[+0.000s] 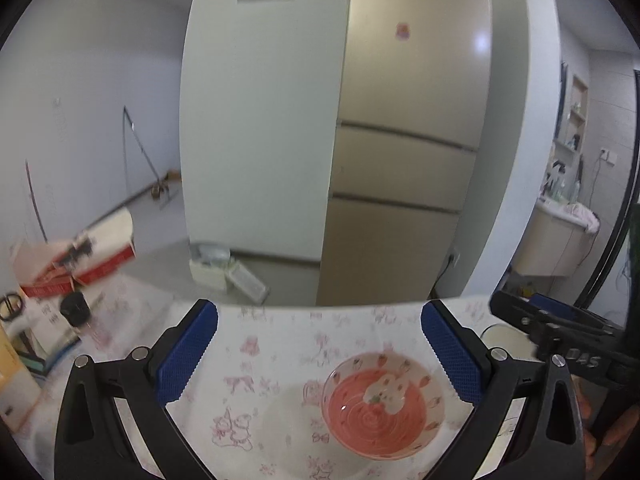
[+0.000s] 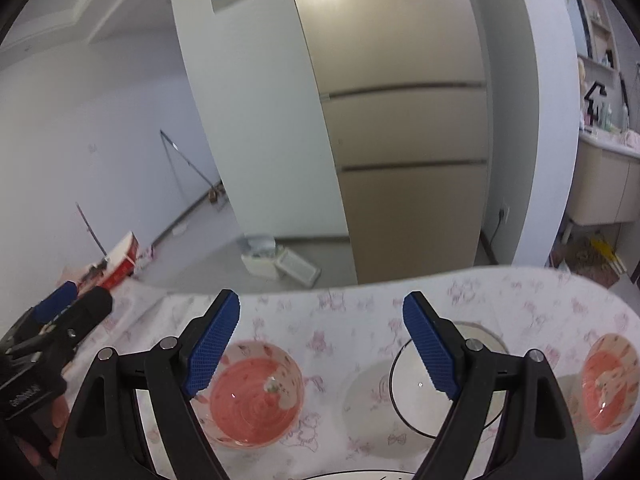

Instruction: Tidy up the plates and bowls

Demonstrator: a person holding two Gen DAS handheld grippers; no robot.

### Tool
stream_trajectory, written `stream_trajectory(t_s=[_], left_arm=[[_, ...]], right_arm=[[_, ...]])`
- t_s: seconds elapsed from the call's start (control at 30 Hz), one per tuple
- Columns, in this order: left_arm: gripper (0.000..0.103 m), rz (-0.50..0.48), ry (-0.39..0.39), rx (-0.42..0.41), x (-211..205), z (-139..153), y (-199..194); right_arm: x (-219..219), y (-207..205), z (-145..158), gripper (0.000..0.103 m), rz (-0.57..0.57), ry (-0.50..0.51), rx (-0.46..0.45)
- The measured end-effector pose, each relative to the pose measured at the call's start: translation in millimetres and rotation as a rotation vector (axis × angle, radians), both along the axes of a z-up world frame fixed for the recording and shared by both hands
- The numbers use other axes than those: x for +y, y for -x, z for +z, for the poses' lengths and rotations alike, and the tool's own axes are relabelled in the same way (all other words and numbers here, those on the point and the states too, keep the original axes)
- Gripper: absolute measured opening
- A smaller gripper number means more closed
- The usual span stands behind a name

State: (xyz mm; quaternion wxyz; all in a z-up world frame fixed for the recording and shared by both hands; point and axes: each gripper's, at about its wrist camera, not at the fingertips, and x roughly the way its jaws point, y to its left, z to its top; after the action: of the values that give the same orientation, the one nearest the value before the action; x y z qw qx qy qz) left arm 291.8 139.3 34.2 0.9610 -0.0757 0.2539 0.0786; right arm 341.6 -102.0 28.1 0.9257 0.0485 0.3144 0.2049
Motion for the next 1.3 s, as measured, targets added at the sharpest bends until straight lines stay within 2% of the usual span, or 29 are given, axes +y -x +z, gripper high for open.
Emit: stream_trajectory(t_s=[0.07, 0.13, 0.2, 0.27, 0.53, 0.6, 0.77, 0.87, 1.0, 1.3], left_arm=[[0.102, 0.01, -0.006, 0.052, 3, -15, -12], [0.095, -0.01, 0.045, 0.107, 8, -29, -22], [0.093, -0.031, 0.112, 0.164, 12, -43, -31], [0.087, -0.036, 0.138, 0.216, 14, -53, -37], [0.053, -0.063, 0.283, 0.4, 22, -90, -55], [0.045, -0.08, 0.317, 0.439, 21, -100, -59], [0.035, -0.101, 0.342, 0.502, 12, -116, -64], [0.024, -0.104, 0.342, 0.541, 8, -126, -67], [0.014, -0.098, 0.337, 0.57, 3, -137, -70], [0.013, -0.09, 0.331, 0.578, 0, -141, -72]], right_arm=[[0, -7, -8, 0.082, 0.026, -0.016, 0.048], [3, -11, -16, 0.079, 0.054, -0.029, 0.098], [8, -14, -25, 0.073, 0.085, -0.033, 0.145], [16, -17, -34, 0.069, 0.122, -0.021, 0.204], [34, -27, -72, 0.046, 0.156, 0.042, 0.392], [36, -30, -79, 0.036, 0.16, 0.055, 0.425], [43, -34, -95, 0.021, 0.181, 0.079, 0.493], [44, -36, -101, 0.012, 0.167, 0.105, 0.52], [43, -38, -105, 0.012, 0.164, 0.097, 0.534], [44, -40, -109, 0.012, 0.161, 0.091, 0.541]])
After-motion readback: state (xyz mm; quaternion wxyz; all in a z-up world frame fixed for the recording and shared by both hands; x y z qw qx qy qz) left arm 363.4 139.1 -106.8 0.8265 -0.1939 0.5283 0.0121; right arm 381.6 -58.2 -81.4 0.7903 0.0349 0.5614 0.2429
